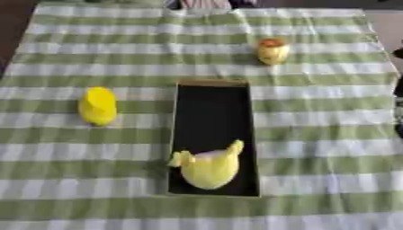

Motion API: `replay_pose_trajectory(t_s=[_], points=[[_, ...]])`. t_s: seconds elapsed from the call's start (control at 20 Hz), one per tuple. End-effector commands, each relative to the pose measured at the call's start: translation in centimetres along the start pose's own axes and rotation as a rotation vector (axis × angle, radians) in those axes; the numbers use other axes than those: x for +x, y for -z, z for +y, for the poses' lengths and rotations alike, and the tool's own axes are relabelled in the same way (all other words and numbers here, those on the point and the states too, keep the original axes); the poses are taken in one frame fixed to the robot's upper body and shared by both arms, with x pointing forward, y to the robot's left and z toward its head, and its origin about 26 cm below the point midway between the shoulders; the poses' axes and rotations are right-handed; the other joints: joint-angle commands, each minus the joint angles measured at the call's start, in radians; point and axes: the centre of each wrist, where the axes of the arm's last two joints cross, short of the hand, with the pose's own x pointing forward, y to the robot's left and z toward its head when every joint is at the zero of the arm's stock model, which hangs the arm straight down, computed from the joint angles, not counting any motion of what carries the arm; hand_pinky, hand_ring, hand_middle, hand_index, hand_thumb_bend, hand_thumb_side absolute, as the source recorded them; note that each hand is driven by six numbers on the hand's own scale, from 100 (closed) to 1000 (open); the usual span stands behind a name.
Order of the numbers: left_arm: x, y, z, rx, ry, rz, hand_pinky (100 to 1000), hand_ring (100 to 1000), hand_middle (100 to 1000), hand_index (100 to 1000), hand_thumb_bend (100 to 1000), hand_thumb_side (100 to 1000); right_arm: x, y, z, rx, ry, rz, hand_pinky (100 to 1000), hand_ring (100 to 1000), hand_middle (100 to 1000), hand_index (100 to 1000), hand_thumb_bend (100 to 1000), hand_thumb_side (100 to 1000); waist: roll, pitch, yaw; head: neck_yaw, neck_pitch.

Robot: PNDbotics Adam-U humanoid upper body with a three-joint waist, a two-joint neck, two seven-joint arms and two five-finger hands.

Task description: Pick up objects on the table and place them in the box.

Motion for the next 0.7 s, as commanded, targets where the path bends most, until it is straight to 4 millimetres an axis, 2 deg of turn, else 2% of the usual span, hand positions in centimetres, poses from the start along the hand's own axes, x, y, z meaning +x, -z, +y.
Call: replay_pose_trajectory(t_s=[0.05,0.35,0.7], points=[[0.5,0.8,0.3,-0.01,0.006,-0.037,734,764,744,825,100,517,0.4,0.8,-0.5,0.02,-0.018,-0.036,904,909,679,856,100,470,0.0,-0.012,-0.001,0.01,-0.003],[0.5,1.0,0.3,-0.016,0.006,-0.046,734,764,745,824,100,519,0.6,2.2,-1.6,0.142,-0.089,-0.065,909,936,714,876,100,470,-0.004,0.002,0.0,0.023,-0.007],[0.6,1.1,0.3,-0.026,0.004,-0.046,733,764,746,824,100,522,1.6,6.0,-4.3,0.46,-0.341,-0.003,929,1000,789,921,100,466,-0.011,0.006,0.005,0.026,-0.01]])
